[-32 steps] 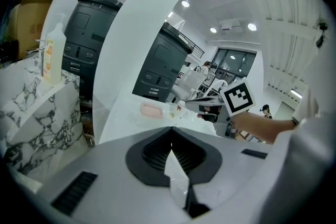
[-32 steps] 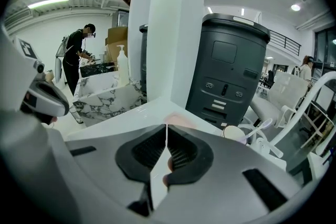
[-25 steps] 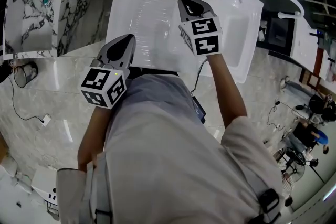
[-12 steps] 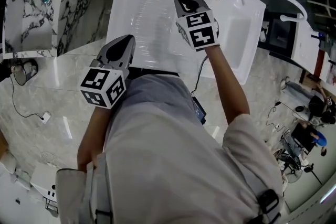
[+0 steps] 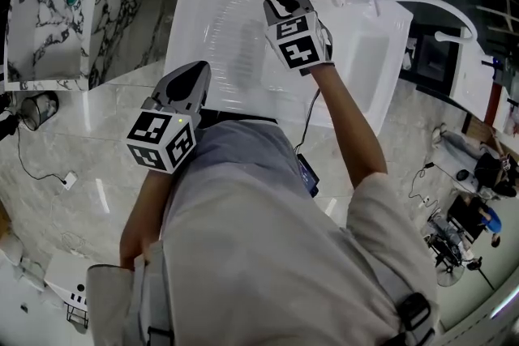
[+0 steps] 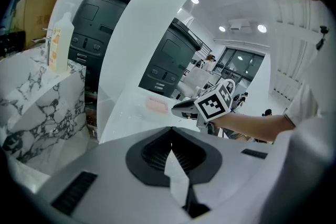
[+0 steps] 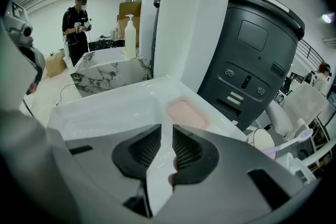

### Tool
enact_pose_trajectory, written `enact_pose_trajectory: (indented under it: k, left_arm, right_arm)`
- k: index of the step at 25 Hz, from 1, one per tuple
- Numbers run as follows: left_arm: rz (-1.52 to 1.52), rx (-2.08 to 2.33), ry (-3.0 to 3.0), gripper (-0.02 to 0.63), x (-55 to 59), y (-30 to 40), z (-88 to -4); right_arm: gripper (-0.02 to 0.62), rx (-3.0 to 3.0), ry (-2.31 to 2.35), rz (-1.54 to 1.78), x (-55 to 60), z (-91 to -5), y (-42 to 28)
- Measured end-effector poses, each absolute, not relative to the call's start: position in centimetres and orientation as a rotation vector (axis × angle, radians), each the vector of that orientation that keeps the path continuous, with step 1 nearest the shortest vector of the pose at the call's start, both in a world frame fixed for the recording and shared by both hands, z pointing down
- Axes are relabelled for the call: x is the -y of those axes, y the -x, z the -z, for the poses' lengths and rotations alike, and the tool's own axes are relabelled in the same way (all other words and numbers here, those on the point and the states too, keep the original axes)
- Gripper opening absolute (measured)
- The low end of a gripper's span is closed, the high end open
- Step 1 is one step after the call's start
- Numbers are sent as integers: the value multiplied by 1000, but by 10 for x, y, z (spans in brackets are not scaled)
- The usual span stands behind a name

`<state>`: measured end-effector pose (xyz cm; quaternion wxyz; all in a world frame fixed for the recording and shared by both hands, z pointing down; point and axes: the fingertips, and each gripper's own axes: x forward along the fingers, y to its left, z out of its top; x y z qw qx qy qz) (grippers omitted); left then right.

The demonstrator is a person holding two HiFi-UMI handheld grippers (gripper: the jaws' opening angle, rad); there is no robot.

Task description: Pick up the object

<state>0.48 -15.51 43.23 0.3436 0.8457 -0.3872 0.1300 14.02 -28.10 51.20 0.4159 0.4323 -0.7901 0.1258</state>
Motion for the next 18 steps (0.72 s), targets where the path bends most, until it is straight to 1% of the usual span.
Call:
enact_pose_trajectory:
  k: [6, 18]
  left_arm:
    - [-344, 1011, -2184, 3, 157, -3, -435]
    - [-345, 1049, -2154, 3, 160, 7, -439]
  right_arm:
    - [78, 1912, -1048, -183, 295, -523, -140]
    - [124, 1771, -940, 23, 318, -554, -138]
